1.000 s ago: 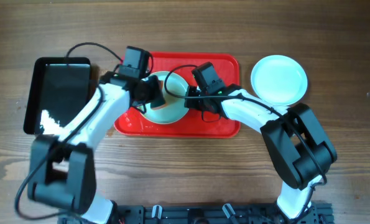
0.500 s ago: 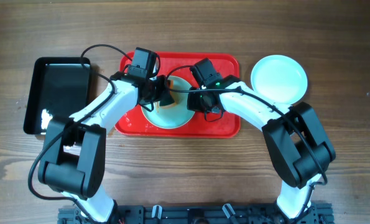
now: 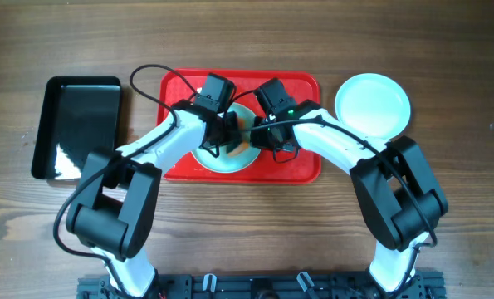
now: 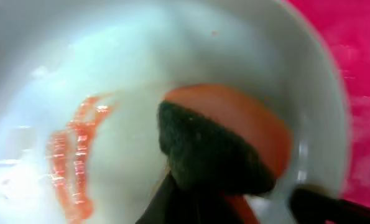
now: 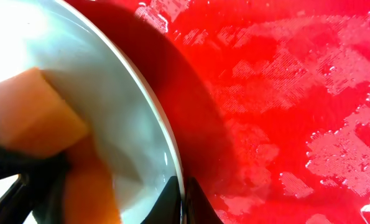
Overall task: Clean dirty plates on tray and stack at the side
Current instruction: 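Scrub the last plate with the sponge in the left gripper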
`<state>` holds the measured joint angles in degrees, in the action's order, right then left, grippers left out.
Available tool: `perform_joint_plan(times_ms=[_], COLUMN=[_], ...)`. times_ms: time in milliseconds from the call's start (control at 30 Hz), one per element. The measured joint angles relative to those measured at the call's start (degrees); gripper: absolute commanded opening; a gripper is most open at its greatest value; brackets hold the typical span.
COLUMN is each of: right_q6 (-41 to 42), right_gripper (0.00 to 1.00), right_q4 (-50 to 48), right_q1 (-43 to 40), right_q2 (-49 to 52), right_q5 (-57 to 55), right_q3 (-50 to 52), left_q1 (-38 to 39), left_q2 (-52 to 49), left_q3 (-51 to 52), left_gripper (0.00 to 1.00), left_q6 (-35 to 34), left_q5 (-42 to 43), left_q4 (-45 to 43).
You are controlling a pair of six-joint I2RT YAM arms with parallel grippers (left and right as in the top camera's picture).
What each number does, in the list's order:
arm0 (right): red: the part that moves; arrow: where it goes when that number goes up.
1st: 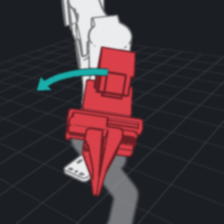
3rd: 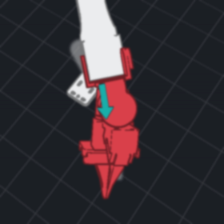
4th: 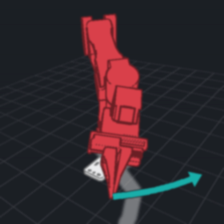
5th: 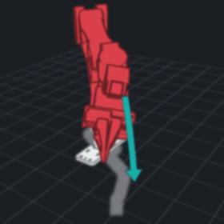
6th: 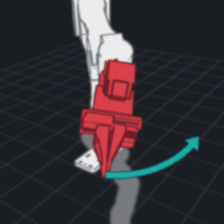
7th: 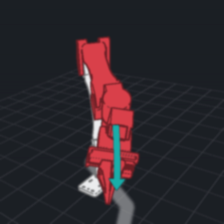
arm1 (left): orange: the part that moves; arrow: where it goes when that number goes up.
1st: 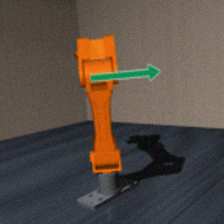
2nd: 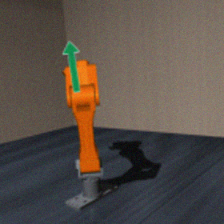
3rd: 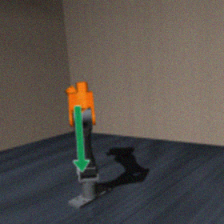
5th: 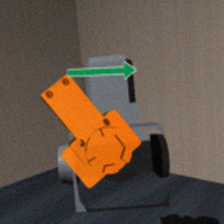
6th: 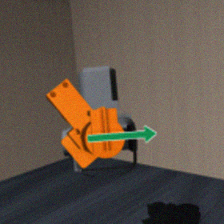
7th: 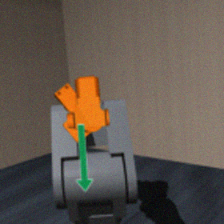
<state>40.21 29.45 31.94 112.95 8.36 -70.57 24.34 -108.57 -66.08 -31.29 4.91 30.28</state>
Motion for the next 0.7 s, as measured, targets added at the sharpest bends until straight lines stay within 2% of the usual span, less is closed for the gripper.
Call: perform_joint_plan(times_ms=[200,300,467,567,700], right_q6=[-0.4,-0.4,-0.7,-0.7,-0.7], right_gripper=[0.04,0.04,0.04,0.04,0.04], right_q4=[-0.1,-0.8,-0.5,-0.2,-0.1], right_q1=[0.3,0.8,1.0,0.3,0.2], right_q2=[0.2,0.4,0.4,0.4,0.4], right_q5=[0.5,1.6,2.1,1.3,0.6], right_q3=[-0.1,-0.3,-0.5,-0.5,-0.5], left_q1=[-2.9,-6.0,-6.3,-4.7,-2.4], left_q2=[0.0,0.0,1.7,6.3,5.4], left_q3=[-1.2,-1.5,-2.1,-1.9,-2.0], left_gripper=[0.04,0.04,0.04,0.04,0.04], left_q6=[-0.2,-0.2,-0.2,-0.3,-2.4], left_q5=[-13.7,-16.2,-15.5,-9.7,-5.6], left_q4=[7.7,9.6,13.0,7.8,6.1])
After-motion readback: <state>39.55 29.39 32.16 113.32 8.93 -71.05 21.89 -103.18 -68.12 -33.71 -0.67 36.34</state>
